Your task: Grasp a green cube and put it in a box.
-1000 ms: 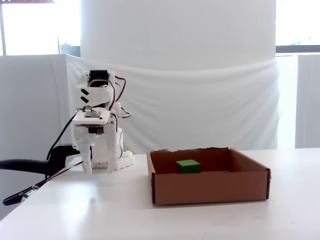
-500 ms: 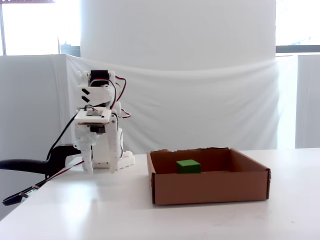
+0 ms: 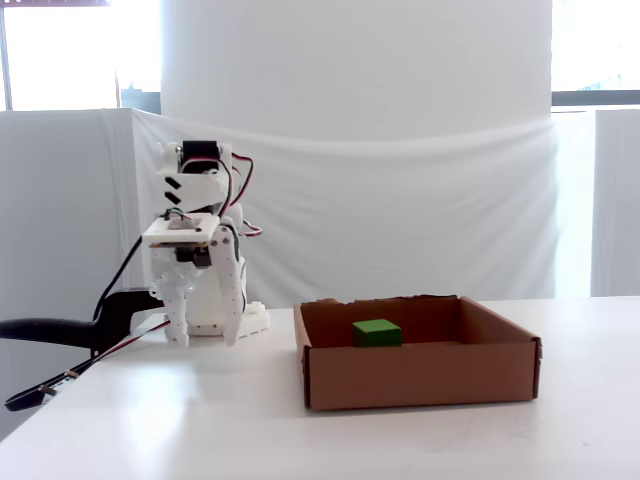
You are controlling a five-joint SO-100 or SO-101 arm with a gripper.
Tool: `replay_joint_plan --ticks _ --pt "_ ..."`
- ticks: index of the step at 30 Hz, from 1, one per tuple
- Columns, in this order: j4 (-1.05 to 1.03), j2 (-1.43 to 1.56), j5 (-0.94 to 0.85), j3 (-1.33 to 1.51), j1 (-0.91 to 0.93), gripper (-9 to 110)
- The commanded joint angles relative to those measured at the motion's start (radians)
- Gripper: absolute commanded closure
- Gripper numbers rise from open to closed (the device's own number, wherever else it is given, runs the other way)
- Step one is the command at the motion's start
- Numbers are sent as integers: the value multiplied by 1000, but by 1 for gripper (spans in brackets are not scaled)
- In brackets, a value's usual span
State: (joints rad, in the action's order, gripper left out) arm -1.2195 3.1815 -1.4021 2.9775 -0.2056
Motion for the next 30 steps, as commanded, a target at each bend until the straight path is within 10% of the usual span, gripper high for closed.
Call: replay_joint_plan --ticks 1,8,30 --pt "-9 0 6 -5 -15 82" --pt "-20 0 311 -5 -37 80" --pt "-18 0 311 -5 -37 80"
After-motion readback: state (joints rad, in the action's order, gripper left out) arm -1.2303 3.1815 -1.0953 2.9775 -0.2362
